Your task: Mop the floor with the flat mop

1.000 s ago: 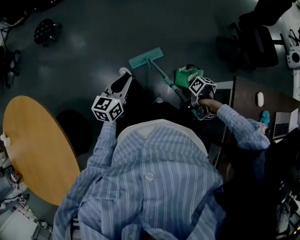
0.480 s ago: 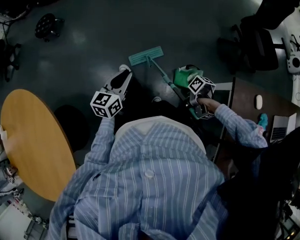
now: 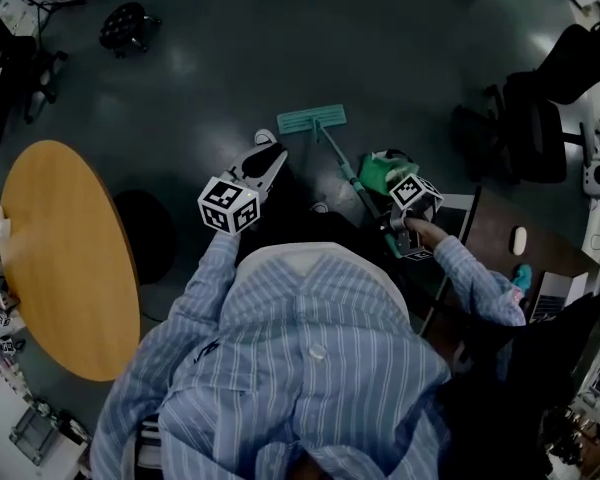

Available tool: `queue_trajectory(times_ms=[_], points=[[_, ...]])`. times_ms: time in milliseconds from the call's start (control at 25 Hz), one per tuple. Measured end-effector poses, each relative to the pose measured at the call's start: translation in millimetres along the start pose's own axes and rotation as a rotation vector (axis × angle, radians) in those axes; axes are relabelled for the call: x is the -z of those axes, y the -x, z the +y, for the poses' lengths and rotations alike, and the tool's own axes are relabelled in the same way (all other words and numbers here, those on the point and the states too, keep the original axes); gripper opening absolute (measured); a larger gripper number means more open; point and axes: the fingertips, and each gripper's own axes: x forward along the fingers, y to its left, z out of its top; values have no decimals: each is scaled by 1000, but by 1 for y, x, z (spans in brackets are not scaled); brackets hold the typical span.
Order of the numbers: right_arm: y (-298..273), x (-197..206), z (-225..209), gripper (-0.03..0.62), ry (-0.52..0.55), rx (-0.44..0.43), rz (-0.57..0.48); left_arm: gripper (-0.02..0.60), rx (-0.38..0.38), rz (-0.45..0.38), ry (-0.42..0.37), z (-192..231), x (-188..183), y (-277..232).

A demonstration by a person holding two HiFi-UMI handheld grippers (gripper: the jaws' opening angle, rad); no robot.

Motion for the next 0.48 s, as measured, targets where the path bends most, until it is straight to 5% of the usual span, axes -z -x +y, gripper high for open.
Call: queue_trajectory(times_ms=[480], points=[[1,2,-3,12,4,8,-5,64,-18,-38,19,-3,0,6]])
